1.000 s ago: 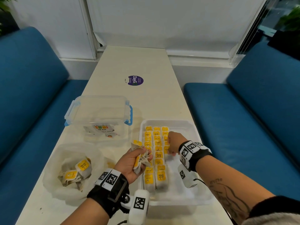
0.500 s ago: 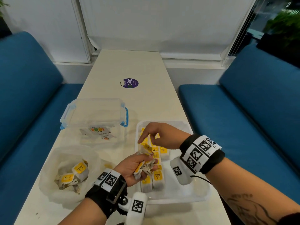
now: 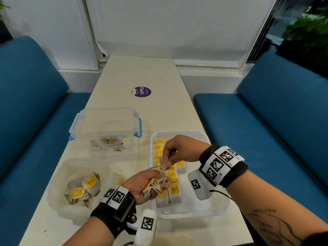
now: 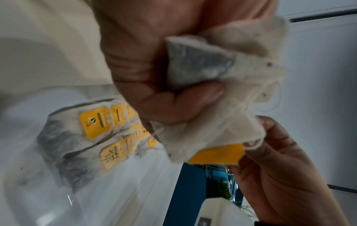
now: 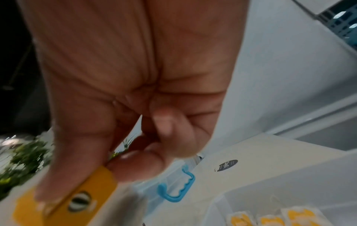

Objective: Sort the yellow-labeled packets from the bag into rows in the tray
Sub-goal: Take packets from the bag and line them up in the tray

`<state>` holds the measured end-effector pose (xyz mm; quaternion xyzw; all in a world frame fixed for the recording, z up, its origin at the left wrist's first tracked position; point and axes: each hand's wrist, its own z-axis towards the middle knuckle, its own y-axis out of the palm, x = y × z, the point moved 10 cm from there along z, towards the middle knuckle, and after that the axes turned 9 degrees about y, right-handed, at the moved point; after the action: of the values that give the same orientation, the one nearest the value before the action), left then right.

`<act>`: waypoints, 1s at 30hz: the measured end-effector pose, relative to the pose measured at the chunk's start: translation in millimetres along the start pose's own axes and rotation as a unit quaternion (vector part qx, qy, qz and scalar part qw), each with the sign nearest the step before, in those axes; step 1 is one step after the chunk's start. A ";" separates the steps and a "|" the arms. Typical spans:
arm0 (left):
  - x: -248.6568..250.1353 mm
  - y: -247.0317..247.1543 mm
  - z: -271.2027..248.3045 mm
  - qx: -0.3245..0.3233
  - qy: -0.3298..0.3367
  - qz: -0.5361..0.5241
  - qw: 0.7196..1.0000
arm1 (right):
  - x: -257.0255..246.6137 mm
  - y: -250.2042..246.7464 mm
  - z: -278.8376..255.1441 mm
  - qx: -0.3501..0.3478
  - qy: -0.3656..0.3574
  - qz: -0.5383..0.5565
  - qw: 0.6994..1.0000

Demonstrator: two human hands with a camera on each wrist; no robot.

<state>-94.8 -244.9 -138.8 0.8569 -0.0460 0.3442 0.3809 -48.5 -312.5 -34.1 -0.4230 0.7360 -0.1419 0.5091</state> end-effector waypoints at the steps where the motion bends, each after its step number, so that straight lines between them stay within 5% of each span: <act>1: 2.3 -1.6 0.8 0.003 0.009 -0.007 1.000 | 0.4 -6.1 -1.2 0.020 -0.004 0.020 1.000; 9: 10.1 -20.3 7.8 0.062 0.049 -0.046 0.996 | 55.0 -48.2 -6.6 0.250 0.105 0.073 0.960; 16: 7.2 -19.6 11.0 0.063 0.047 -0.057 0.995 | 119.2 -16.0 -0.2 0.131 0.270 -0.017 0.954; 24: 5.4 -21.5 15.6 0.074 0.041 -0.058 0.995 | 125.8 25.5 5.2 -0.071 0.284 -0.097 0.951; 30: 5.6 -22.5 15.4 0.083 0.041 -0.063 0.994 | 144.4 6.8 27.9 0.027 0.318 -0.054 0.946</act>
<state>-74.4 -238.5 -156.6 0.8719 0.0523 0.3573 0.3309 -45.4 -413.0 -141.5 -0.3814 0.8312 -0.3165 0.2518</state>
